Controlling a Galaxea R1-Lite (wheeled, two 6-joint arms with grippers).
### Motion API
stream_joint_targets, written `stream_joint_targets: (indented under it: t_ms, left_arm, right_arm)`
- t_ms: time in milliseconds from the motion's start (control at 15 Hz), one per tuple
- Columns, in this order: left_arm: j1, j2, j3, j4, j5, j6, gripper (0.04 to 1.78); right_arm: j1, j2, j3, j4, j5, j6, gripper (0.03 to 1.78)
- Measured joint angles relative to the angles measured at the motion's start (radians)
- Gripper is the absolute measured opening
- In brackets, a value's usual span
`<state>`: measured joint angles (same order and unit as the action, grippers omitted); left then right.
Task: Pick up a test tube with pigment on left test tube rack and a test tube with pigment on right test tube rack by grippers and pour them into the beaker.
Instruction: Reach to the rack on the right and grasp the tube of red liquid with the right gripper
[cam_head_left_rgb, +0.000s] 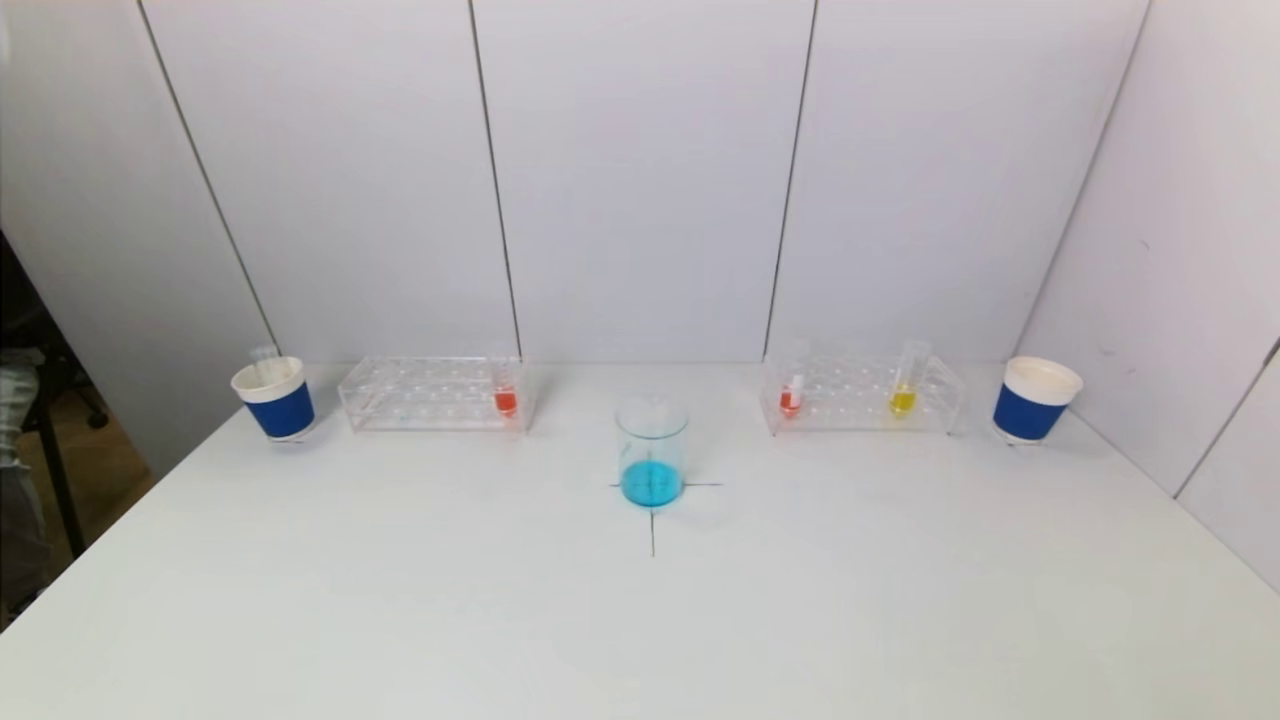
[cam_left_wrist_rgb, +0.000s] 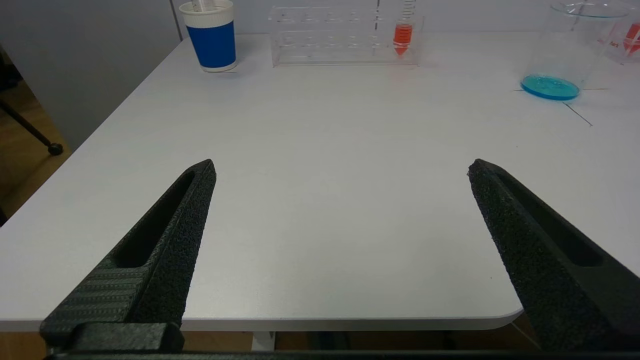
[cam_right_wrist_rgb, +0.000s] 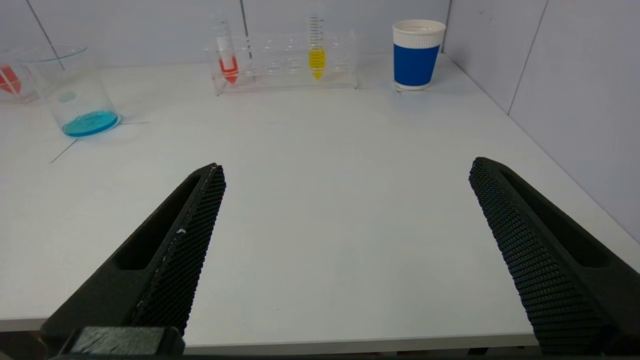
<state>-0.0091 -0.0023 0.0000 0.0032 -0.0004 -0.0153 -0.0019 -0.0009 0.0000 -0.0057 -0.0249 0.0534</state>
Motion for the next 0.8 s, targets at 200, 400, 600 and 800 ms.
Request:
stream_joint_targets:
  t_ms: [200, 400, 600, 800]
  left_arm:
    - [0.0, 0.0, 0.0, 0.0, 0.0, 0.0, 1.76]
    - [0.0, 0.0, 0.0, 0.0, 0.0, 0.0, 1.76]
    - [0.0, 0.0, 0.0, 0.0, 0.0, 0.0, 1.76]
    - [0.0, 0.0, 0.0, 0.0, 0.0, 0.0, 1.76]
  right_arm:
    - [0.0, 0.0, 0.0, 0.0, 0.0, -0.001, 1.77]
    - [0.0, 0.0, 0.0, 0.0, -0.001, 0.0, 1.77]
    - [0.0, 0.0, 0.0, -0.003, 0.0, -0.001, 1.77]
    - [-0.001, 0.0, 0.0, -0.009, -0.001, -0.014, 1.77]
